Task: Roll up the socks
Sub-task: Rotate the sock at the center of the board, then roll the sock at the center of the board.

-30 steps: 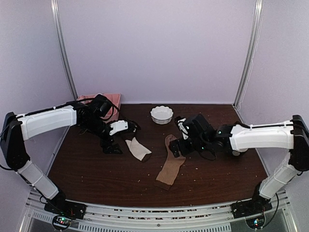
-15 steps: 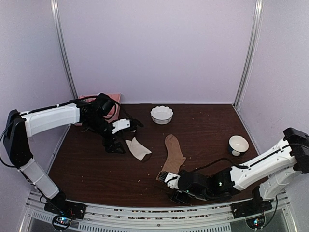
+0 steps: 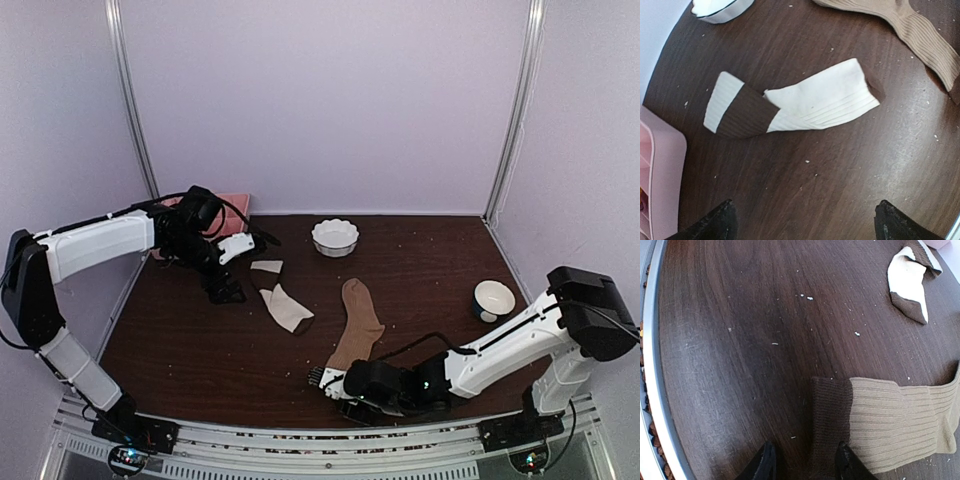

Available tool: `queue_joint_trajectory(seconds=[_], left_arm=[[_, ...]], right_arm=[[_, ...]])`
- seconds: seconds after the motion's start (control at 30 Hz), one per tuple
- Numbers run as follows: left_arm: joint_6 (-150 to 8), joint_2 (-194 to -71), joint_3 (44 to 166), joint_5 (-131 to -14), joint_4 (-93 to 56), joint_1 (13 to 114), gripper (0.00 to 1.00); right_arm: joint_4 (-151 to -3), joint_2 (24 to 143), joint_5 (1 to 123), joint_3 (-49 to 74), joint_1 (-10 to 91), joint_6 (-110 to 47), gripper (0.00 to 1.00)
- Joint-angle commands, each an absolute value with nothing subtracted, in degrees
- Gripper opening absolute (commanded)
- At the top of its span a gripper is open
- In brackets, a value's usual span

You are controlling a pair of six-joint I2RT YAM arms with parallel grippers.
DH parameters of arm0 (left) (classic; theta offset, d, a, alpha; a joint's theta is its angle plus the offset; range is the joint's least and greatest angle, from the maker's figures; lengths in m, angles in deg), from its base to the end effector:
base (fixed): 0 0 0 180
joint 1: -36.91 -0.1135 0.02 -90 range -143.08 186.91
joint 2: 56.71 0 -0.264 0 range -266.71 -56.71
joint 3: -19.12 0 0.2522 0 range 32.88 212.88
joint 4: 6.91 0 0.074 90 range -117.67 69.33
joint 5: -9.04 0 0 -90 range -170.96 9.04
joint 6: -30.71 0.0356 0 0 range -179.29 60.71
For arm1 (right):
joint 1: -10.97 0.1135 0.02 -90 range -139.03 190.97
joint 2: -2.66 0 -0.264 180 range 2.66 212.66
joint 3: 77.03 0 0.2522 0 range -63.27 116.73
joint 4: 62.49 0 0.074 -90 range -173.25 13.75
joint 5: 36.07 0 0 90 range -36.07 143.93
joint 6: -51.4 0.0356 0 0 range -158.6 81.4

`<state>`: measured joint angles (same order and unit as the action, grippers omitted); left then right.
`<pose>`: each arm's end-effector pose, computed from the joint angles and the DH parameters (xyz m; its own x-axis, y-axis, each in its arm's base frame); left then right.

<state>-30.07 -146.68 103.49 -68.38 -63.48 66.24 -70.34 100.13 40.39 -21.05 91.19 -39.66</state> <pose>0.2766 -0.1643 0.2567 -0.3962 0.7691 -0.5015 0.8710 0.4877 0.0598 0.0616 0.3080 0.1258 -0.1116 -0.7533 -0.6482 -0.9344 0.3016 -0.1896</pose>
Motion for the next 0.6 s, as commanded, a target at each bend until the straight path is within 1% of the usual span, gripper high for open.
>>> queue_joint_trajectory(seconds=[0.0, 0.17, 0.23, 0.33, 0.4, 0.47, 0.5, 0.57], left_arm=[[-30.0, -144.1, 103.0, -69.5, -63.6, 63.7, 0.98], [-28.2, -142.6, 102.1, -67.4, -64.2, 63.7, 0.98], [-27.0, -142.7, 102.3, -66.0, -65.1, 64.0, 0.98], [-24.4, -143.0, 101.7, -64.1, -66.8, 65.5, 0.94], [-22.3, -142.5, 99.6, -63.0, -66.9, 67.2, 0.98], [-19.8, -141.3, 97.2, -60.5, -66.6, 68.9, 0.98], [-18.6, -140.7, 96.2, -58.8, -66.6, 69.4, 0.98], [-16.9, -140.1, 95.0, -55.7, -66.5, 70.3, 0.98]], right_arm=[[-69.0, 100.1, 42.2, -22.5, 90.3, -37.5, 0.38], [-69.3, 99.8, 43.2, -23.6, 89.3, -35.9, 0.29], [-69.4, 99.6, 44.4, -23.8, 88.6, -35.2, 0.22], [-70.1, 98.6, 46.9, -24.0, 87.0, -34.0, 0.13], [-70.9, 97.7, 48.4, -24.0, 86.1, -33.3, 0.08], [-70.7, 96.9, 50.5, -24.5, 84.9, -32.2, 0.02], [-70.6, 96.5, 52.1, -24.5, 84.2, -31.5, 0.00], [-69.9, 95.9, 56.2, -24.6, 82.8, -29.9, 0.00]])
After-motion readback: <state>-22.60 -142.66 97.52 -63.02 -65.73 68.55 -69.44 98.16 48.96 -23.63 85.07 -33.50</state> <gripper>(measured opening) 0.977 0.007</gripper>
